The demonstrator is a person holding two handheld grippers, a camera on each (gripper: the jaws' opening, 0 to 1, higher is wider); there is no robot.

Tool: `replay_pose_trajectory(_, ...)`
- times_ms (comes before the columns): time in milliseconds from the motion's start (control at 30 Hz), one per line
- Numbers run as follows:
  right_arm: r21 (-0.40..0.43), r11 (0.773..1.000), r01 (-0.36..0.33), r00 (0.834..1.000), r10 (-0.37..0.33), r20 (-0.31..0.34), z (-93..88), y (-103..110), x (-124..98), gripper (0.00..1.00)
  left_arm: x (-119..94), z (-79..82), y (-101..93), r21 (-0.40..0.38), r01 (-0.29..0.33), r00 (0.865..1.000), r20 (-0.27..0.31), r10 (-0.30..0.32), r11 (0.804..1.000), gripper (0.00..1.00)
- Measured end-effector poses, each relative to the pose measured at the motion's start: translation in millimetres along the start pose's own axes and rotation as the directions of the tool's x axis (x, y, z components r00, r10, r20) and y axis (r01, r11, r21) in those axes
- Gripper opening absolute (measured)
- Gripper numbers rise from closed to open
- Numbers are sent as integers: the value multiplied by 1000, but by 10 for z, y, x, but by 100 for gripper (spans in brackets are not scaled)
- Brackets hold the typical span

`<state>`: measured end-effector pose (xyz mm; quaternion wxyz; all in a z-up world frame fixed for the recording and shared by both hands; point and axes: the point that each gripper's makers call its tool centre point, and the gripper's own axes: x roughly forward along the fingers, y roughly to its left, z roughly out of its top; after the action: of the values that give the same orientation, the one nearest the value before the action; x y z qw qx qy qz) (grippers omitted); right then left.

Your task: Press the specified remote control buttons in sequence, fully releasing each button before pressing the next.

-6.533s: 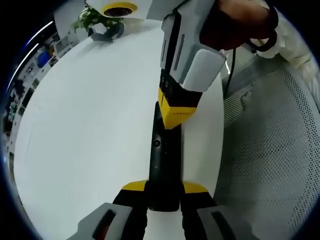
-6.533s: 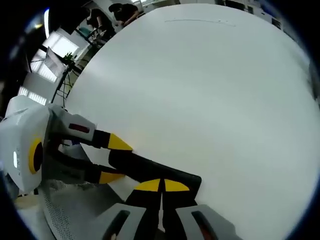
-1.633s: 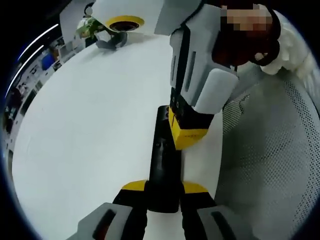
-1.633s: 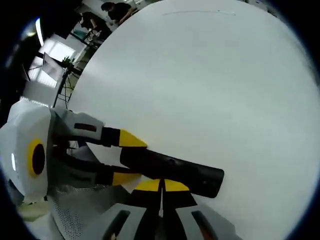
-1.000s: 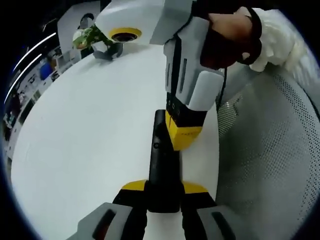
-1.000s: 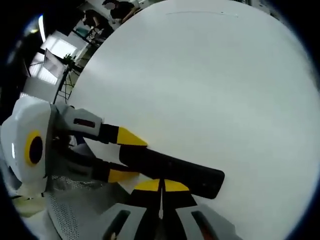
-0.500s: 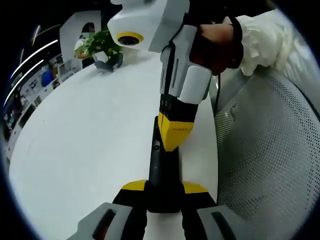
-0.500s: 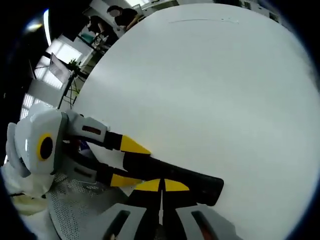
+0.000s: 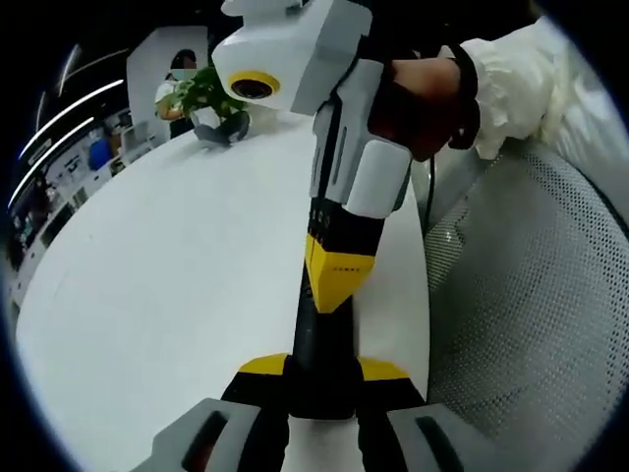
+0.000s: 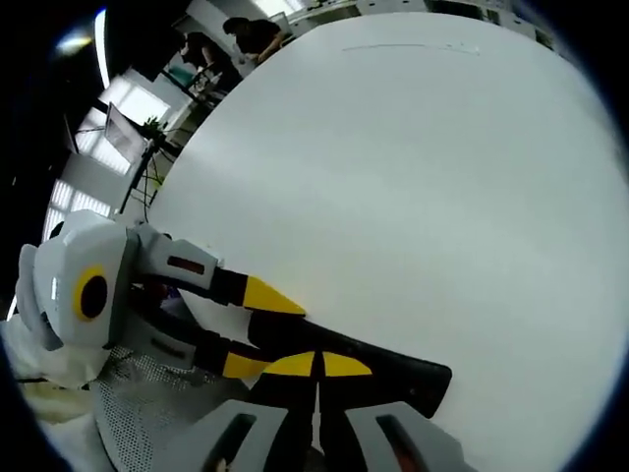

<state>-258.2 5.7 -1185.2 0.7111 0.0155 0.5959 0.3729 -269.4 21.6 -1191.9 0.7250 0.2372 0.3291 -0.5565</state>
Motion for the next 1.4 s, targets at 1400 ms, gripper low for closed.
replay_pose_trajectory(1400, -85, 994, 63, 998, -62, 17, 4, 87, 43, 0, 6, 13, 1, -1, -18, 999, -32, 18, 1000, 23)
